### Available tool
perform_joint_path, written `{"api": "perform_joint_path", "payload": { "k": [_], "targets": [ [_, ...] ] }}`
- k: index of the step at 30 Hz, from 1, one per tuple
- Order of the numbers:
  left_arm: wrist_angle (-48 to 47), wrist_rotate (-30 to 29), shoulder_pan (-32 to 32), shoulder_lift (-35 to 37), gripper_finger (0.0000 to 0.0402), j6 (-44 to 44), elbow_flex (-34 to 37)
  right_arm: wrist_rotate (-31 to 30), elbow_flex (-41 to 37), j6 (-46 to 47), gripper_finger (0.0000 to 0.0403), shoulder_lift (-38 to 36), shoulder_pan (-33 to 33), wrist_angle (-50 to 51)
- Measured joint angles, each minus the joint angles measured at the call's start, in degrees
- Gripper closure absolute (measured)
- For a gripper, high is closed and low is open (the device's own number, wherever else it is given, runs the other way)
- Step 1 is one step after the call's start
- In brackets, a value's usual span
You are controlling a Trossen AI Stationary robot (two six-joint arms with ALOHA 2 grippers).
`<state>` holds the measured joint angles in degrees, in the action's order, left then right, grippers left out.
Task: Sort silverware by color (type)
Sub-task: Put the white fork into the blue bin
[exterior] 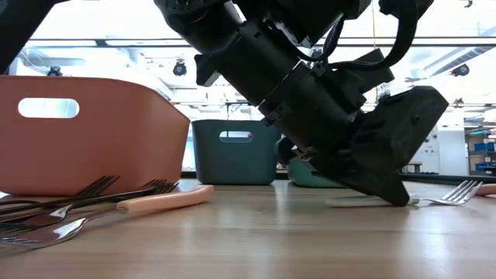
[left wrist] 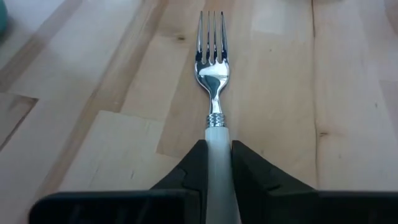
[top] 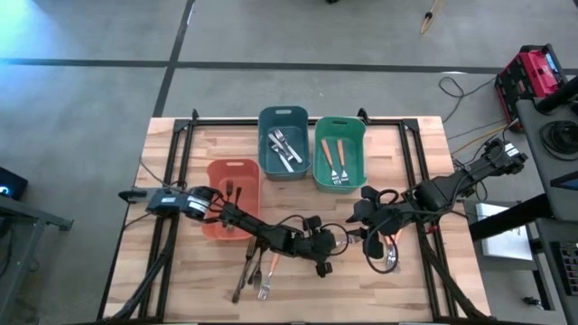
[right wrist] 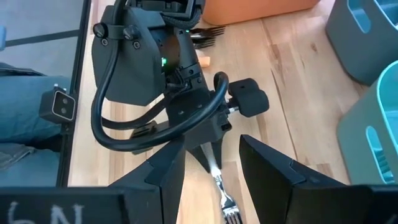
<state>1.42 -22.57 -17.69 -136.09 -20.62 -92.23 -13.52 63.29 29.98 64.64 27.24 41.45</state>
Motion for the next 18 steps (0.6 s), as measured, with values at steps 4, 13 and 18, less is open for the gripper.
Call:
{"api": "perform_joint_path", "payload": {
  "k": [4, 13, 18],
  "targets": [
    [-1.02, -1.83, -0.23, 0.77, 0.0369, 1.18, 0.13, 0.24, 0.00, -0.06, 0.0259, -0.04, 0.43, -0.19],
    [-4.15, -8.09, -1.03, 3.92, 0.0369, 1.93, 0.24, 0.45, 0.00, -2.83, 0.0259, -1.74, 3.65, -5.60],
    [-7.84, -10.49, -1.07, 7.85, 0.0370, 1.90, 1.13, 0.23, 0.02, -5.58, 0.0259, -4.42, 4.55, -9.73]
  ]
}}
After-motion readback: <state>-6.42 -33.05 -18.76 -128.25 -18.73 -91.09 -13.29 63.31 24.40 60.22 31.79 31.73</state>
